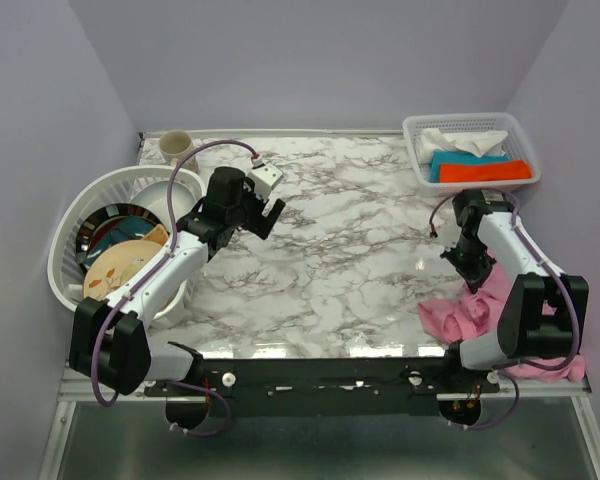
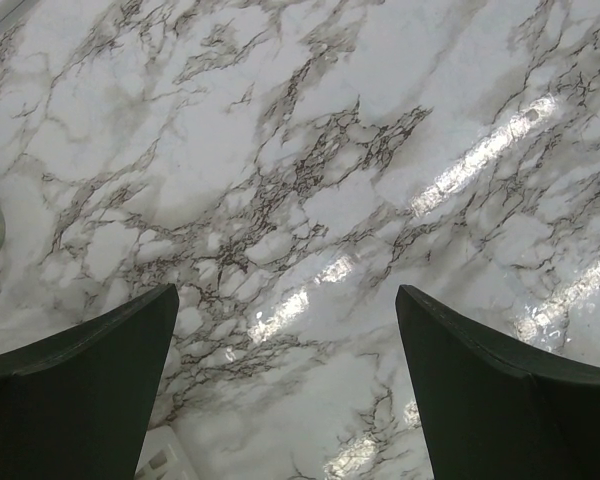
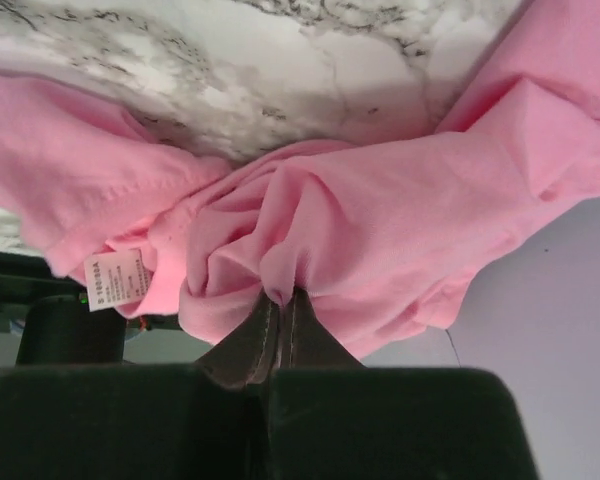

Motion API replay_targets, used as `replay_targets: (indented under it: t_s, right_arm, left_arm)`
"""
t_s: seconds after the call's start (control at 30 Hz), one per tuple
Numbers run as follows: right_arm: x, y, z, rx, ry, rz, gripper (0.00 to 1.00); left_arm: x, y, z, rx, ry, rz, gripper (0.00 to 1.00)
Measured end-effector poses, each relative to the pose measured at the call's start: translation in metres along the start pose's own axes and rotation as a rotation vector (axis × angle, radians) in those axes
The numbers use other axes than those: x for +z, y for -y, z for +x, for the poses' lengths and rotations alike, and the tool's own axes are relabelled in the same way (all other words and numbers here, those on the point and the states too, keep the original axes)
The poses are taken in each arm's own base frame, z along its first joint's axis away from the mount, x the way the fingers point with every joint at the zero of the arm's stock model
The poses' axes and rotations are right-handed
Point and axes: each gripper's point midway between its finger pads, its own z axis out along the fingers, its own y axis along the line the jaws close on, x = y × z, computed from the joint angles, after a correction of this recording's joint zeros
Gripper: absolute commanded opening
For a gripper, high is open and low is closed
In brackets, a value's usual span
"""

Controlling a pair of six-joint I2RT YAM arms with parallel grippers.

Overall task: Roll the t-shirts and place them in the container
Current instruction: Pick up the T-shirt at the corner of the board, then place the T-shirt at the center of the board.

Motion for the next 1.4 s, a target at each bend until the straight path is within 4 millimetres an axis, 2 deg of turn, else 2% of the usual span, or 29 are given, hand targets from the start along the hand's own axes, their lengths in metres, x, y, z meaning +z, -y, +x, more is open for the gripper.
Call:
replay_targets:
  t_s: [0.1, 0.17, 0.23, 0.3, 0.37, 0.4, 0.47, 0.53, 0.57, 0.63, 0.67, 0.73, 0.87, 0.93, 0.97, 1.0, 1.03, 1.07, 1.1, 1.13, 1.17, 1.2, 1.27, 1.3, 1.4]
  right_arm:
    - [-0.022, 0.006, -0.013, -0.015, 0.029, -0.007, 0.01]
    - [-0.049, 0.014, -0.037, -0.046, 0.1, 0.004, 0.01]
    - [-0.091, 0.02, -0.082, -0.102, 0.253, 0.033, 0.01]
    - [-0.126, 0.014, -0.112, -0.164, 0.362, 0.035, 0.01]
    - [-0.178, -0.002, -0.153, -0.253, 0.536, 0.021, 0.01]
    - [-0.212, -0.016, -0.175, -0.312, 0.651, 0.014, 0.01]
    - [-0.272, -0.044, -0.204, -0.412, 0.85, -0.004, 0.01]
    - [-0.32, -0.073, -0.209, -0.504, 0.998, -0.024, 0.01]
    - [-0.337, -0.084, -0.208, -0.535, 1.05, -0.035, 0.01]
    - [-0.377, -0.105, -0.197, -0.585, 1.176, -0.056, 0.01]
    - [-0.39, -0.112, -0.186, -0.589, 1.221, -0.069, 0.01]
    - [-0.403, -0.112, -0.17, -0.573, 1.27, -0.066, 0.01]
    - [-0.398, -0.108, -0.144, -0.521, 1.3, -0.04, 0.01]
    - [-0.38, -0.104, -0.138, -0.488, 1.28, -0.033, 0.01]
    - [-0.366, -0.102, -0.137, -0.467, 1.252, -0.038, 0.03]
    - [-0.349, -0.098, -0.139, -0.441, 1.216, -0.044, 0.11]
    - [-0.327, -0.094, -0.14, -0.411, 1.169, -0.054, 0.3]
    - [-0.309, -0.09, -0.141, -0.386, 1.124, -0.064, 0.39]
    - [-0.28, -0.084, -0.144, -0.353, 1.052, -0.077, 0.46]
    - [-0.263, -0.081, -0.148, -0.336, 1.015, -0.078, 0.52]
    - [-0.223, -0.077, -0.149, -0.29, 0.907, -0.098, 0.54]
    - [-0.197, -0.073, -0.147, -0.264, 0.831, -0.108, 0.55]
    - [-0.167, -0.068, -0.144, -0.251, 0.739, -0.117, 0.55]
    - [-0.161, -0.067, -0.143, -0.255, 0.718, -0.118, 0.55]
    - [-0.167, -0.068, -0.139, -0.314, 0.75, -0.107, 0.55]
  left_arm:
    - [0.0, 0.0, -0.001, 0.0, 0.002, 0.002, 0.99]
    - [0.0, 0.0, -0.001, 0.0, 0.004, 0.002, 0.99]
    - [0.0, 0.0, -0.002, 0.0, 0.008, 0.001, 0.99]
    - [0.001, 0.0, -0.003, -0.006, 0.013, -0.002, 0.99]
    - [0.001, -0.001, -0.005, -0.01, 0.021, -0.005, 0.99]
    - [0.001, -0.002, -0.006, -0.011, 0.025, -0.008, 0.99]
    - [0.001, -0.004, -0.006, -0.012, 0.028, -0.02, 0.99]
    - [0.001, -0.009, -0.001, -0.021, 0.021, -0.042, 0.99]
    - [0.001, -0.011, 0.001, -0.026, 0.018, -0.048, 0.99]
    - [0.001, -0.019, 0.007, -0.048, 0.007, -0.074, 0.99]
    - [0.001, -0.023, 0.009, -0.057, 0.004, -0.085, 0.99]
    - [-0.001, -0.033, 0.012, -0.08, -0.001, -0.114, 0.99]
    - [-0.002, -0.042, 0.014, -0.097, -0.003, -0.14, 0.99]
    - [-0.002, -0.041, 0.013, -0.097, -0.002, -0.139, 0.99]
    - [-0.002, -0.041, 0.013, -0.098, -0.001, -0.139, 0.99]
    - [-0.002, -0.041, 0.013, -0.097, -0.001, -0.139, 0.99]
    - [-0.002, -0.041, 0.014, -0.097, -0.003, -0.137, 0.99]
    - [-0.002, -0.04, 0.014, -0.096, -0.003, -0.137, 0.99]
    - [-0.002, -0.04, 0.014, -0.096, -0.003, -0.137, 0.99]
    - [-0.001, -0.04, 0.014, -0.097, -0.002, -0.137, 0.99]
    - [-0.001, -0.04, 0.014, -0.096, -0.003, -0.136, 0.99]
    - [-0.001, -0.04, 0.014, -0.094, -0.005, -0.133, 0.99]
    - [0.0, -0.039, 0.016, -0.093, -0.012, -0.126, 0.99]
    - [0.001, -0.037, 0.018, -0.088, -0.017, -0.115, 0.99]
    - [0.002, -0.031, 0.021, -0.082, -0.028, -0.084, 0.99]
